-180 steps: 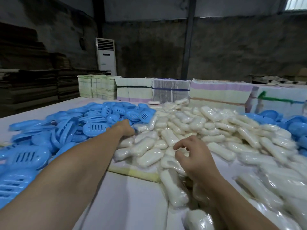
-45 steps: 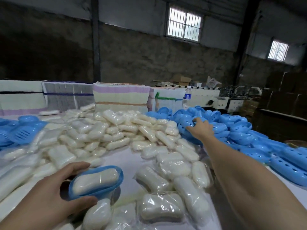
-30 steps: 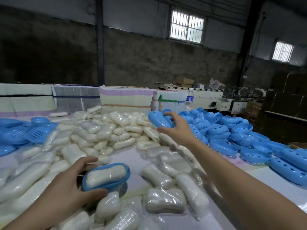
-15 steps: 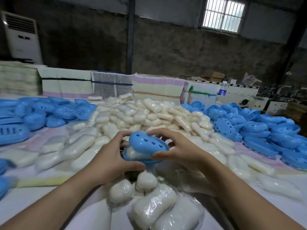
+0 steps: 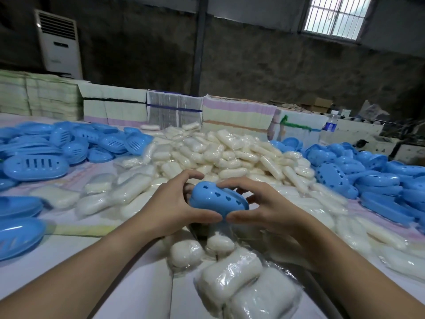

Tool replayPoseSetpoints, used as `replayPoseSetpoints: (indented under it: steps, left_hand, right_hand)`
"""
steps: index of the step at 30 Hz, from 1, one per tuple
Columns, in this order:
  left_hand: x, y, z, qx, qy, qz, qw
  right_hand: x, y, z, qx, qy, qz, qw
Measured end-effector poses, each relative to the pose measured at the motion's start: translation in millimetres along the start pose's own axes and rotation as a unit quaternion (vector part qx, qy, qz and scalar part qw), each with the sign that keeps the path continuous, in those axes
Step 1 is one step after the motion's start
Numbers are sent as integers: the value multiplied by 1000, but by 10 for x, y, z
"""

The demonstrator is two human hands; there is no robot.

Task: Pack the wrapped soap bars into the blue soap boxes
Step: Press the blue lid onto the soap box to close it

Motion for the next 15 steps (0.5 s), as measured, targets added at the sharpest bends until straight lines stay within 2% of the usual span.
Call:
replayPoseSetpoints:
  steps: [8, 12, 15]
  left_hand:
    - [-20, 111, -34, -6, 16, 6, 1000]
    - [-24, 144, -64, 11, 38, 17, 999]
    - [-51, 169, -76, 52, -17, 62, 997]
  right_hand:
    - [-44, 21, 25, 34, -21, -16, 999]
    - [-55, -21, 75, -22, 36, -97, 994]
    - [-54, -71, 46, -13, 87, -124, 988]
Point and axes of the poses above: each hand's wrist, its own x-axis towards the middle knuckle, its own z-axis out of the palm, y = z × x, the point moved 3 cm from there along x, towards the middle knuckle, and after that the axes turned 9 degrees about x, right-handed, at the moved point
